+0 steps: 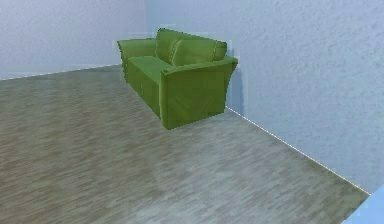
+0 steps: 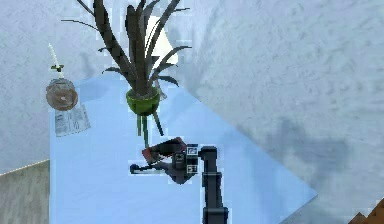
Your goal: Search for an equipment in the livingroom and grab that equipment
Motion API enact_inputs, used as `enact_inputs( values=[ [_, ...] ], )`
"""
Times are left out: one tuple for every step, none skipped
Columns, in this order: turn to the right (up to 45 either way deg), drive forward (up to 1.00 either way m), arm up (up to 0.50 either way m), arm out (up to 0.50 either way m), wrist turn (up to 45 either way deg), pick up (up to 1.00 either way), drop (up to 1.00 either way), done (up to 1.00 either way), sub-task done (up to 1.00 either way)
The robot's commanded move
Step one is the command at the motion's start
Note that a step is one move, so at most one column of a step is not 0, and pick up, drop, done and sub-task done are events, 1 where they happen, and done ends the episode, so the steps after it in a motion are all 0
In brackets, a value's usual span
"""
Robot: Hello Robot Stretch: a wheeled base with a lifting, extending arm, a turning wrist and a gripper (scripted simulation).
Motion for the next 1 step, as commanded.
enact_inputs(
  values=[
    [0.0, 0.00, 0.00, 0.00, 0.0, 0.00, 0.00, 1.00, 0.00]
  ],
)
